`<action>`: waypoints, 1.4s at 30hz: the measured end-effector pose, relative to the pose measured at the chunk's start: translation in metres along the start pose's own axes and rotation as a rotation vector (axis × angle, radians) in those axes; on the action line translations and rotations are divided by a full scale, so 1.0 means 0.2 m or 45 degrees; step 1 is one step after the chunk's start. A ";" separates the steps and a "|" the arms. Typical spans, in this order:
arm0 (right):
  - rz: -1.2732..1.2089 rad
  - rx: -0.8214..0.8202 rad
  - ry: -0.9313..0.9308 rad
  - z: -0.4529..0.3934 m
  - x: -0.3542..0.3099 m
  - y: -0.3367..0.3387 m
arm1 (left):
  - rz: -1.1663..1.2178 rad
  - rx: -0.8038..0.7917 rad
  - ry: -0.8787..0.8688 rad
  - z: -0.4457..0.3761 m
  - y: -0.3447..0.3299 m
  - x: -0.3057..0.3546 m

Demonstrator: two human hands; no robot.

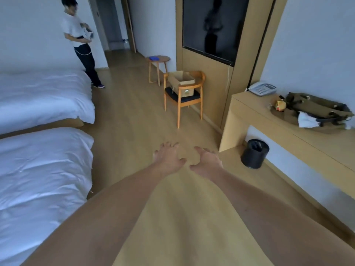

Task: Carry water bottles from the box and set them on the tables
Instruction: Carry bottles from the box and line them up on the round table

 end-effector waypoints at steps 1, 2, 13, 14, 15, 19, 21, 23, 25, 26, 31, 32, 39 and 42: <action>0.010 -0.015 0.026 -0.10 -0.06 0.01 | -0.006 -0.002 0.022 -0.07 0.03 -0.05; 0.020 -0.031 0.049 -0.20 -0.11 0.02 | -0.012 -0.008 0.049 -0.14 0.05 -0.12; 0.065 -0.131 0.075 -1.42 -0.69 0.10 | 0.105 -0.039 0.186 -1.18 0.44 -0.93; 0.052 -0.135 0.061 -1.54 -0.76 0.12 | 0.124 -0.053 0.187 -1.29 0.51 -1.01; 0.032 -0.138 0.048 -1.64 -0.82 0.15 | 0.136 -0.066 0.189 -1.38 0.58 -1.07; 0.027 -0.133 0.006 -2.03 -1.05 0.30 | 0.169 -0.043 0.186 -1.75 0.88 -1.26; 0.049 -0.136 0.005 -2.22 -1.13 0.36 | 0.178 -0.026 0.174 -1.92 0.99 -1.34; 0.060 -0.135 0.002 -2.42 -1.19 0.40 | 0.149 -0.030 0.152 -2.10 1.05 -1.40; 0.043 -0.136 -0.006 -2.62 -1.23 0.44 | 0.113 -0.054 0.127 -2.29 1.08 -1.46; 0.032 -0.143 -0.008 -2.73 -1.25 0.45 | 0.100 -0.069 0.122 -2.39 1.09 -1.49; -0.007 -0.192 -0.027 -3.36 -1.27 0.56 | 0.059 -0.101 0.133 -2.97 1.22 -1.62; -0.026 -0.197 -0.026 -3.50 -1.28 0.60 | 0.042 -0.103 0.136 -3.10 1.26 -1.63; -0.128 -0.220 -0.006 -4.35 -1.36 1.06 | 0.031 -0.096 0.163 -3.96 1.69 -1.62; -0.125 -0.217 0.008 -4.67 -1.37 1.22 | 0.036 -0.097 0.125 -4.27 1.82 -1.61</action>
Point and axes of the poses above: each hand's wrist, its own z-axis away from the middle knuckle, its own y-axis out of the back of the hand, x = y × z, the point moved 3 cm from there along -z, towards the middle knuckle, and after that the axes turned 15 degrees about -x, right-handed, at the moved point
